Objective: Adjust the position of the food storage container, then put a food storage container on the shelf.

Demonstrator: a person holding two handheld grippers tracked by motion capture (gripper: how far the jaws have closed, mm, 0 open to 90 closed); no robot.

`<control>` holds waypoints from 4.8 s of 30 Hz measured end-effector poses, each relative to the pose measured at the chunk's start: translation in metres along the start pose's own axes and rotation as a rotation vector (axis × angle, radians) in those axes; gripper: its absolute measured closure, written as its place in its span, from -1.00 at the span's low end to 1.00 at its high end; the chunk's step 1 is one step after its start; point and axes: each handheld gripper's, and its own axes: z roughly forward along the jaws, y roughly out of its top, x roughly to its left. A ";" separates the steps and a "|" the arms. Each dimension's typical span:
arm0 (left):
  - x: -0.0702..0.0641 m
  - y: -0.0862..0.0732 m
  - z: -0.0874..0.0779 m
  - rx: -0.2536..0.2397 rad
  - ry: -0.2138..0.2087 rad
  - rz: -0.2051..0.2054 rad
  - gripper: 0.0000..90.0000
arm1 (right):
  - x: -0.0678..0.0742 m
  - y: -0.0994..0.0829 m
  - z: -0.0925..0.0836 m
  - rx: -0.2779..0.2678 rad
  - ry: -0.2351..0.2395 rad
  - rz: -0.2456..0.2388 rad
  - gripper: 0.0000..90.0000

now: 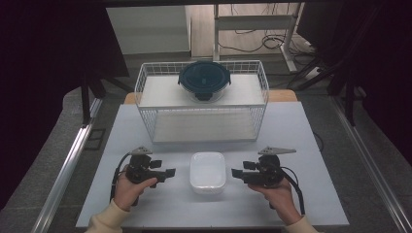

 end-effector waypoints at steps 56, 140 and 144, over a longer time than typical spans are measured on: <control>-0.020 0.026 0.030 0.027 -0.233 -0.186 -0.33 | 0.011 0.015 0.038 0.071 0.039 0.068 -0.18; -0.073 0.159 -0.109 -0.287 -0.232 0.021 0.77 | 0.080 0.167 -0.061 -0.178 0.130 -0.094 0.77; -0.074 0.190 -0.123 -0.297 -0.230 0.036 0.76 | 0.085 0.195 -0.072 -0.201 0.118 -0.114 0.77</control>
